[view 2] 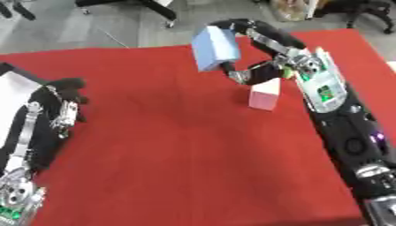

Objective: Pick up the objects with one hand, pass them to the other hand, and then place them into the box on the other side of the table.

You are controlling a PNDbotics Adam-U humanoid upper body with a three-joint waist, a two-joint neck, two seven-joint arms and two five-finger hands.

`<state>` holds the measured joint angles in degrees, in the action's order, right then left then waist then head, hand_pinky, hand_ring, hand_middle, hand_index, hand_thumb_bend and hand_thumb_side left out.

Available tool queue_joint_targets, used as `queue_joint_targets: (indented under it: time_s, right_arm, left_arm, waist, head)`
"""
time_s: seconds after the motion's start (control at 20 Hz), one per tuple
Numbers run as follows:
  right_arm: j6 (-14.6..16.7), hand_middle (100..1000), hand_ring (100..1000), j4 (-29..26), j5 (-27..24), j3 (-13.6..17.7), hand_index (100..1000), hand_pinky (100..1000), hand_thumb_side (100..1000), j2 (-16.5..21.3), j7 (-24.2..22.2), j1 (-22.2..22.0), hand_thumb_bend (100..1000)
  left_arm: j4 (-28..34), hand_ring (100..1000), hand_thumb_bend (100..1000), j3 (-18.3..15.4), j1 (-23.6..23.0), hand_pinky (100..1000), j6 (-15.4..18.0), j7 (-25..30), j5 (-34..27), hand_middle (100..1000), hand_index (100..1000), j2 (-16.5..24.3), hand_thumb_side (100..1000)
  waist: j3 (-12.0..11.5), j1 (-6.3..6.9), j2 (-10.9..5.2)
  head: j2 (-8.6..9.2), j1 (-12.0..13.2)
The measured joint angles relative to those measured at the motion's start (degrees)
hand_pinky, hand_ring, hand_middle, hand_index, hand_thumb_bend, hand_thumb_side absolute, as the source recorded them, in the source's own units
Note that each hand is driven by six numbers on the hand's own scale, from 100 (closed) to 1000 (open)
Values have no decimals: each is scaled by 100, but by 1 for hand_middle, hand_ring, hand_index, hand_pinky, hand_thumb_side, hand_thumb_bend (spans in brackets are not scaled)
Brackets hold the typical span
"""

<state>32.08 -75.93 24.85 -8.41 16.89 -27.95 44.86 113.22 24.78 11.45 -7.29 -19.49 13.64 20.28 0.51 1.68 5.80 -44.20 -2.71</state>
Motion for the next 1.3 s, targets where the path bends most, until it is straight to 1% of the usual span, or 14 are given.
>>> queue_joint_targets:
  time_s: [0.1,0.15,0.2,0.35,0.4,0.5,0.55,0.65,0.75,0.9,1.1,1.3]
  right_arm:
    - [89,371,797,0,242,-85,325,912,100,-203,-34,63,100]
    - [143,371,797,0,366,-129,325,911,100,-306,-51,95,100]
    - [195,371,796,-1,483,-169,327,908,100,-407,-67,118,100]
    - [323,370,795,-1,775,-270,327,908,100,-652,-74,135,100]
    - [351,370,795,-1,846,-296,327,907,100,-712,-66,137,100]
    - [398,371,795,-1,952,-331,328,906,100,-798,-55,149,100]
    - [412,370,794,-1,995,-339,328,906,100,-831,-45,149,100]
    - [433,370,794,-1,1052,-340,328,907,100,-868,-24,149,100]
    - [450,370,794,-1,1085,-340,328,906,100,-901,-6,149,100]
    - [461,370,793,-6,1116,-353,329,904,100,-921,6,149,100]
    - [472,369,792,-36,1137,-373,329,902,100,-969,15,149,100]
    - [488,370,791,-41,1151,-385,330,901,100,-1014,7,149,100]
  left_arm:
    - [4,729,100,66,92,509,129,20,-2,783,850,225,659]
    - [9,736,100,95,165,513,195,31,2,788,854,358,651]
    - [12,755,100,120,248,535,257,46,10,806,866,497,614]
    - [25,779,100,157,510,569,384,129,101,826,882,908,579]
    - [26,786,116,157,590,583,392,162,153,832,888,1036,570]
    - [26,795,189,157,737,613,318,265,295,838,897,1257,562]
    - [27,800,244,157,796,621,242,344,383,843,905,1355,575]
    - [28,806,318,157,891,640,26,540,570,847,909,1482,591]
    - [29,812,374,156,975,656,-294,759,795,851,910,1557,597]
    - [30,820,435,155,1100,679,-807,1042,1098,861,916,1596,618]
    - [30,825,471,187,1251,705,-1363,1491,1382,868,927,1614,653]
    - [30,824,476,260,1411,712,-1829,2051,1567,869,928,1653,672]
  waist:
    - [6,6,0]
    - [10,16,0]
    - [12,30,0]
    - [18,45,0]
    - [20,46,0]
    - [35,49,0]
    - [50,49,0]
    - [61,51,0]
    - [76,58,0]
    - [91,72,0]
    - [107,72,0]
    - [123,72,0]
  head:
    - [0,11]
    - [0,19]
    - [0,27]
    - [0,60]
    - [0,77]
    - [0,110]
    - [0,123]
    - [0,145]
    - [0,154]
    - [0,155]
    - [0,156]
    - [0,149]
